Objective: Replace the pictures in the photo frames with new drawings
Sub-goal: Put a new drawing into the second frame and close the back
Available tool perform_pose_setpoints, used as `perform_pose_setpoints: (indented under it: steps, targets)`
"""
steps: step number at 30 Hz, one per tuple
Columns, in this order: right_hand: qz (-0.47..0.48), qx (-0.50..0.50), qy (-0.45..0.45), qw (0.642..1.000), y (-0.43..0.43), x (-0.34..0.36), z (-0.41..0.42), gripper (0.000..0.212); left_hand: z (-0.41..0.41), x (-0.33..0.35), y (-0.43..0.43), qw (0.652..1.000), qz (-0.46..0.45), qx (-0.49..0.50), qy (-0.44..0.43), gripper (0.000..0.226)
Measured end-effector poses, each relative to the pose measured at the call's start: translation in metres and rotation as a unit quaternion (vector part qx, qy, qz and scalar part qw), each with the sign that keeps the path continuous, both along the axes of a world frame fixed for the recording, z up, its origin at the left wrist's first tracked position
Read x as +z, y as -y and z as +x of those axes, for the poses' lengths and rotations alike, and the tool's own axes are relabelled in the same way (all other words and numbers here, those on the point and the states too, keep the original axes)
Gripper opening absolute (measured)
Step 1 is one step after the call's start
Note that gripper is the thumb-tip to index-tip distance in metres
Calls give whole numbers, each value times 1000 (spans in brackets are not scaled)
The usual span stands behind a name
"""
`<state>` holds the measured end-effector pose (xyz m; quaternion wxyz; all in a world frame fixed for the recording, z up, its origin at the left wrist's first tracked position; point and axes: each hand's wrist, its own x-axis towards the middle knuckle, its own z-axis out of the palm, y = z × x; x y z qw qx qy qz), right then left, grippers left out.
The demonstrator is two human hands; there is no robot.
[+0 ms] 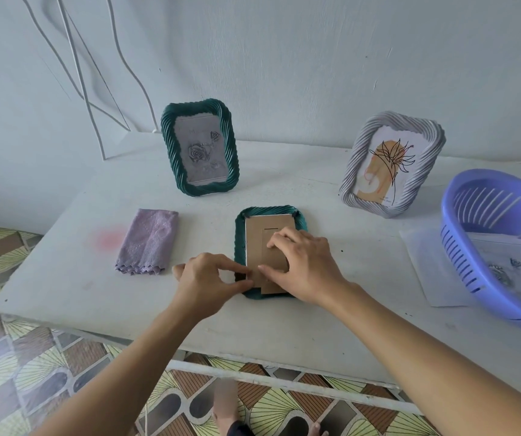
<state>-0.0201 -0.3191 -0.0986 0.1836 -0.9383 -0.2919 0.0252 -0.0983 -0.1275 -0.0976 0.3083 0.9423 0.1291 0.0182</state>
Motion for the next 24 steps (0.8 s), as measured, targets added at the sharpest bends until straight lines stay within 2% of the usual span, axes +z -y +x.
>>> perform_pose_setpoints:
  steps: [5,9,16,20,24]
  targets:
    - [-22,-22,4,999,-6,3,-9,54,6,5,0,1000,19,-16,6,45]
    - [-32,-40,15,999,-15,6,-14,55,7,6,-6,999,19,-8,-36,65]
    - [-17,-36,-20,999,-21,17,-7,48,20,11,-4,997,-31,3,-76,60]
    - [-28,-25,-42,998,-22,25,-3,54,27,10,-4,994,-70,27,-83,59]
    - [-38,-22,-57,997,-23,32,0,57,29,7,-8,985,-137,43,-96,80]
